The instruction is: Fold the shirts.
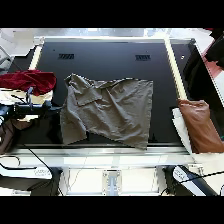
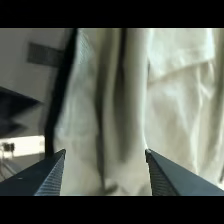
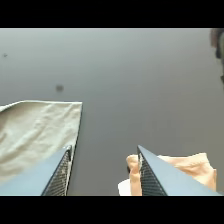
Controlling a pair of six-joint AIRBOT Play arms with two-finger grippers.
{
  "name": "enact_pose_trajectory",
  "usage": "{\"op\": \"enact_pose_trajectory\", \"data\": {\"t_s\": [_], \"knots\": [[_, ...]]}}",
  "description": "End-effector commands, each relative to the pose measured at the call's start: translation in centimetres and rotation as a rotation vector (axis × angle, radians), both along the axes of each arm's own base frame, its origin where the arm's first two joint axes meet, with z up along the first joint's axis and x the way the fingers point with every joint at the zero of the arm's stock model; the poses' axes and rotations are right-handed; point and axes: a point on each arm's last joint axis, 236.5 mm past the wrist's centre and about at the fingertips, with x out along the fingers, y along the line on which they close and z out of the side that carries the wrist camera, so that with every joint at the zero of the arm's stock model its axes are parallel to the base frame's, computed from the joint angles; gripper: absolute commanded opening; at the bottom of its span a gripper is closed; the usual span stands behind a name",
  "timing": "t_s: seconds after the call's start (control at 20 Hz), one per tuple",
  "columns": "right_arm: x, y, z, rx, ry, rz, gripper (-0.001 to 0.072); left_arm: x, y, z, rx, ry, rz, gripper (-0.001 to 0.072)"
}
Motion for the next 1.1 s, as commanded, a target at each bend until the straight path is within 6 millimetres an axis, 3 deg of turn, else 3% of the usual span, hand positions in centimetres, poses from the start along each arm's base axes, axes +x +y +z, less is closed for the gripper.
{"op": "enact_pose_trajectory", "data": {"t_s": [0.0,0.2,0.5,0.65,0.7,0.85,1.05], "knots": [[-0.3,0.5,-0.2,0.016,0.010,0.012,0.0462,1.1,1.2,-1.4,0.074,-0.022,0.032,0.0547],[-0.1,1.3,0.1,0.037,0.000,0.037,0.0462,1.0,0.9,-1.8,0.100,-0.009,0.018,0.0547],[-0.1,1.6,0.1,0.045,-0.001,0.048,0.0462,1.3,-2.8,-2.0,0.107,-0.014,-0.067,0.0537],[-0.4,1.7,-0.3,0.047,0.018,0.052,0.0462,1.0,-3.5,-2.9,0.081,0.037,-0.050,0.0485],[-0.5,1.8,-0.4,0.048,0.023,0.054,0.0462,0.9,-3.6,-3.0,0.076,0.044,-0.050,0.0456],[-0.7,1.9,-0.6,0.049,0.037,0.058,0.0462,0.8,-3.7,-3.0,0.070,0.051,-0.050,0.0037],[-0.8,1.6,-0.8,0.044,0.047,0.050,0.0461,0.5,-3.9,-2.9,0.058,0.058,-0.062,0.0011]]}}
